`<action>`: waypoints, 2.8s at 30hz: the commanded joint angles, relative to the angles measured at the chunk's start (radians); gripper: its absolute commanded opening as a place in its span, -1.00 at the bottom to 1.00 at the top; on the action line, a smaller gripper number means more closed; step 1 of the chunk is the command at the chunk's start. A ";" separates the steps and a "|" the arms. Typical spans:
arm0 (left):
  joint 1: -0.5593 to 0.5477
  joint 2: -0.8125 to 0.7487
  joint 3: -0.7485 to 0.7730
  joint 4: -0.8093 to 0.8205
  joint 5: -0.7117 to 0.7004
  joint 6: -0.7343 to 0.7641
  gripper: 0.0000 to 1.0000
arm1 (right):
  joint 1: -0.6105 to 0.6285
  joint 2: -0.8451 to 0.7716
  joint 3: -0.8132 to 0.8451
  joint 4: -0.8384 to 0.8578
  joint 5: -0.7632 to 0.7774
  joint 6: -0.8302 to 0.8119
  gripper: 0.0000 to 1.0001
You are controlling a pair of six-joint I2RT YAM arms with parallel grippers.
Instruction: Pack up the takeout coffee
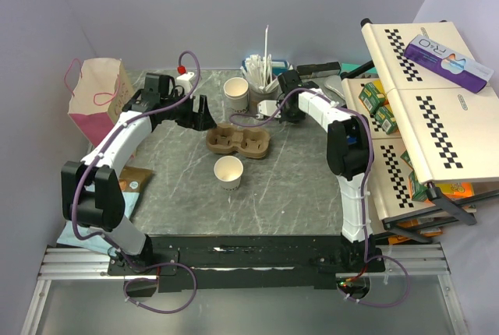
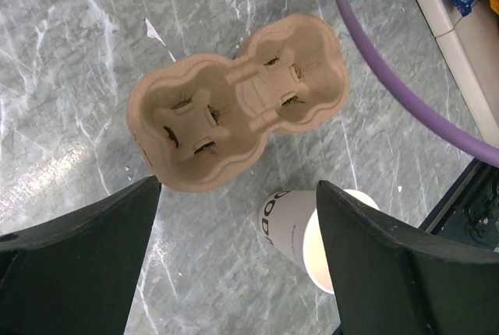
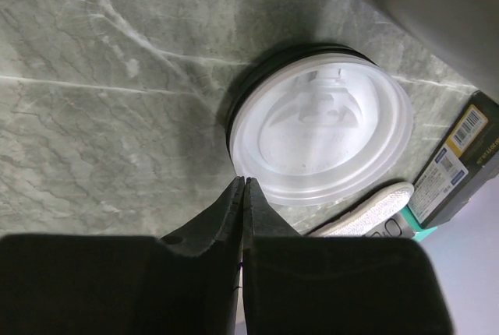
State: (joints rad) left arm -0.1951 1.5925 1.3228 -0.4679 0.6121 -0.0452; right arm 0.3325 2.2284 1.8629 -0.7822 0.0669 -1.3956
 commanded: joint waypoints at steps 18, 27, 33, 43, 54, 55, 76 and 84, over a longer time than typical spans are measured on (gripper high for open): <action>-0.001 0.014 0.032 0.021 -0.002 0.007 0.75 | -0.010 0.042 0.030 -0.054 0.002 -0.022 -0.74; -0.001 0.017 0.033 0.021 -0.002 0.008 0.75 | -0.009 0.056 0.032 -0.052 0.008 -0.017 -0.75; -0.003 0.018 0.035 0.023 -0.002 0.007 0.75 | -0.010 0.057 0.042 -0.051 0.013 -0.019 -0.89; -0.001 0.021 0.039 0.022 0.000 0.007 0.75 | -0.009 0.036 0.096 -0.101 -0.007 -0.009 -1.00; -0.001 0.032 0.049 0.025 0.005 0.002 0.75 | -0.007 -0.013 -0.018 0.054 0.043 -0.091 -0.23; -0.001 0.034 0.052 0.022 0.005 0.004 0.75 | -0.009 0.003 -0.005 0.044 0.047 -0.089 -0.23; -0.001 0.034 0.050 0.008 -0.005 0.016 0.75 | 0.019 0.036 0.157 -0.091 0.027 -0.109 -0.35; -0.001 0.040 0.044 0.018 -0.005 0.011 0.75 | 0.016 0.074 0.171 -0.066 0.034 -0.151 -0.23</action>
State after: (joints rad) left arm -0.1951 1.6344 1.3354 -0.4706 0.6044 -0.0418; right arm 0.3447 2.2654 1.9862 -0.8341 0.0971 -1.5009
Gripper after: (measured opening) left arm 0.875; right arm 0.374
